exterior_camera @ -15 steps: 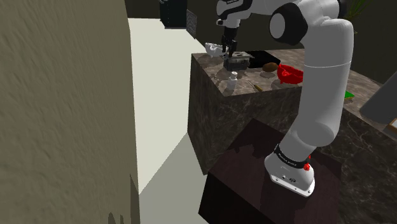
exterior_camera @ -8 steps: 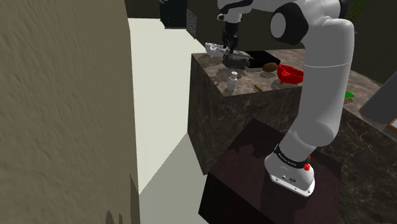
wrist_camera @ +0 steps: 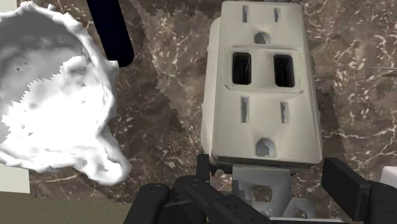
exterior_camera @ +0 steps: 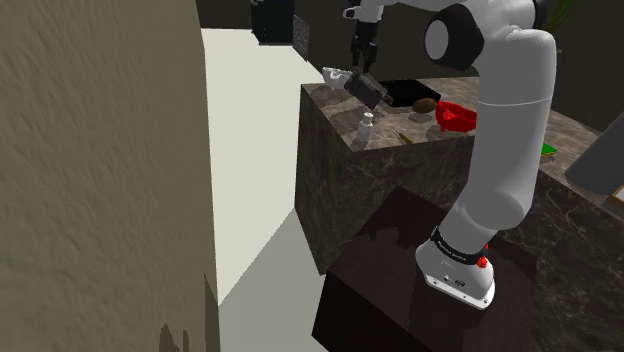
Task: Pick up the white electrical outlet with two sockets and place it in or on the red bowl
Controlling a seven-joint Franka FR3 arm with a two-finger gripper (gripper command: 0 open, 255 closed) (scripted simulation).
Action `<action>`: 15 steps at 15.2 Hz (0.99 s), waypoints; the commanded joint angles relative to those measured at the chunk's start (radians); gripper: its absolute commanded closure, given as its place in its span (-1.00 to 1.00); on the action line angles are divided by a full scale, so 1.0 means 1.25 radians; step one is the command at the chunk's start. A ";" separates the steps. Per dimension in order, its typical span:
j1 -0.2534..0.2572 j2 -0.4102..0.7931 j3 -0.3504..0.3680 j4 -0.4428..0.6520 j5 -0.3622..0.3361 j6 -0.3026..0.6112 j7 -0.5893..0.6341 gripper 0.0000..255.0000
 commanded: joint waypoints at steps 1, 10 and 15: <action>-0.005 0.003 0.000 0.026 0.001 -0.023 0.000 1.00; -0.039 0.033 0.001 0.171 0.018 -0.138 -0.004 1.00; -0.072 0.066 0.004 0.279 0.038 -0.213 -0.007 1.00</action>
